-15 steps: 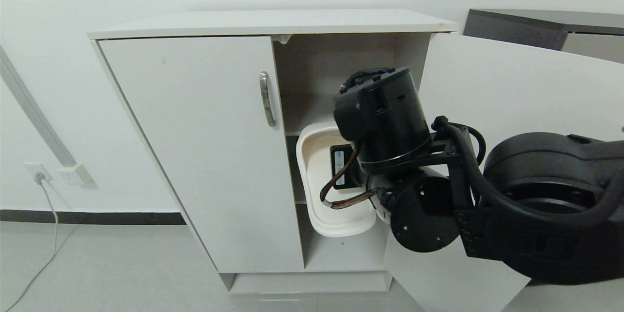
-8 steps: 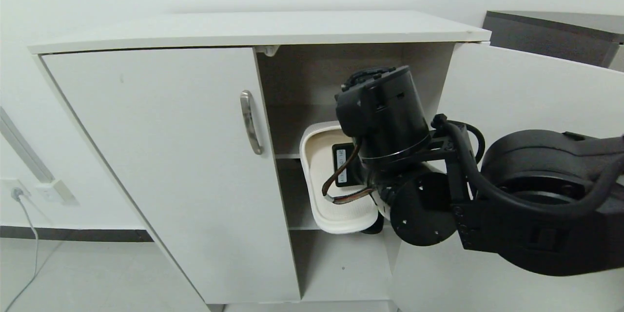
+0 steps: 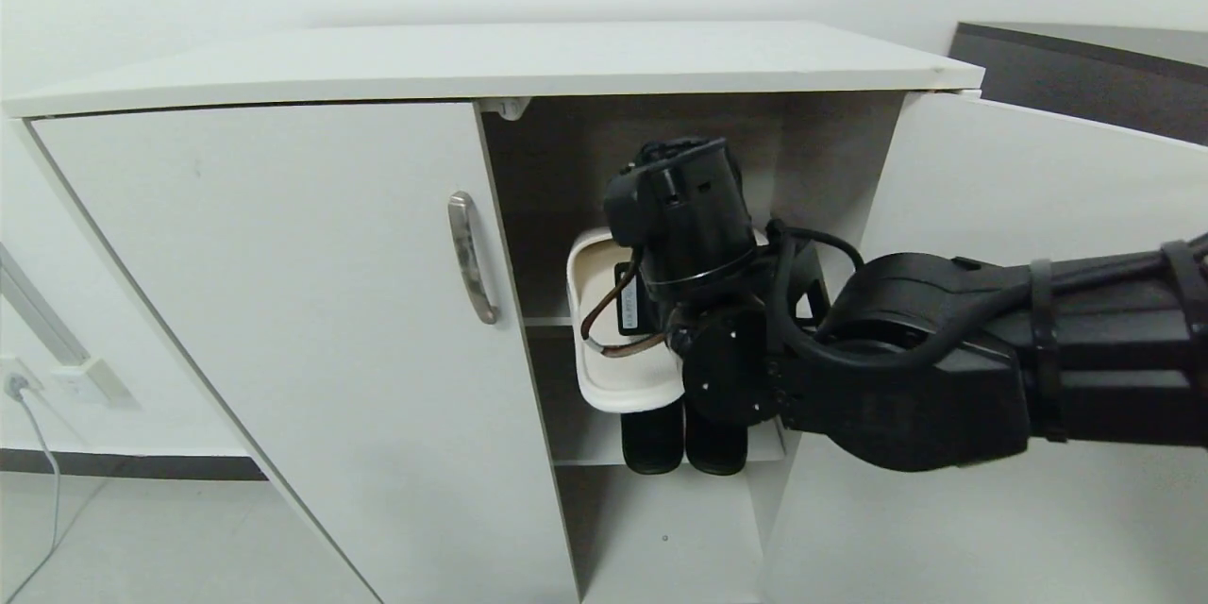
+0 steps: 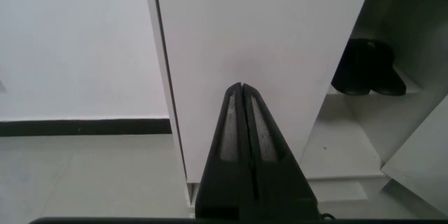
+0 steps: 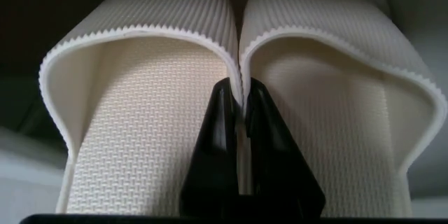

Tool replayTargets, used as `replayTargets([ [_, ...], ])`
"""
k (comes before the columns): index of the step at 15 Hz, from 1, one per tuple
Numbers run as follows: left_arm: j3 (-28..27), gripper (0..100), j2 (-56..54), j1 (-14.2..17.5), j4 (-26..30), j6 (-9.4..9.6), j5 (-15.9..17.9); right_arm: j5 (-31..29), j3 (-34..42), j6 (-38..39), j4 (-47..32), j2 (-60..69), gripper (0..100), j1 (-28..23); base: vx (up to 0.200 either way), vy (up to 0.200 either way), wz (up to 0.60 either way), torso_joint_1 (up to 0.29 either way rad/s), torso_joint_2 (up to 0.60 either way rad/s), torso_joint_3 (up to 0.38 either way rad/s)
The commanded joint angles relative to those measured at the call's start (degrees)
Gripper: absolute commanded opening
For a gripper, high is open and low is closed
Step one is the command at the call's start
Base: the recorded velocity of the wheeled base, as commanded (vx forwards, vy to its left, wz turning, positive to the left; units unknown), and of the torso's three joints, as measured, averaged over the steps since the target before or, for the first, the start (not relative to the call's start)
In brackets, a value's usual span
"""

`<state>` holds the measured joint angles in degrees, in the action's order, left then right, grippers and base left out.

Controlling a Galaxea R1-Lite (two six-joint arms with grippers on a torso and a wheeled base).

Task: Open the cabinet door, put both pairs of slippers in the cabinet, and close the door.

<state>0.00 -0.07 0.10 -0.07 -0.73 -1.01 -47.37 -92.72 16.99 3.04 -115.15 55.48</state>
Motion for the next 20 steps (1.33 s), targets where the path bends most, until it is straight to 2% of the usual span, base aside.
replayTargets([
  [1,0.0,0,0.1,0.0,0.0,-0.06,0.0,0.5,-3.7,-0.9,0.0,-4.1,0,-1.9,0.0,0.0,0.0,0.0,0.0,0.0],
  [10,0.0,0,0.1,0.0,0.0,-0.06,0.0,3.6,-14.3,-2.5,-0.8,-10.1,0,-7.0,0.0,0.0,0.0,0.0,0.0,0.0],
  [20,0.0,0,0.1,0.0,0.0,-0.06,0.0,3.9,-19.1,-3.1,-2.9,-13.6,0,-8.9,0.0,0.0,0.0,0.0,0.0,0.0],
])
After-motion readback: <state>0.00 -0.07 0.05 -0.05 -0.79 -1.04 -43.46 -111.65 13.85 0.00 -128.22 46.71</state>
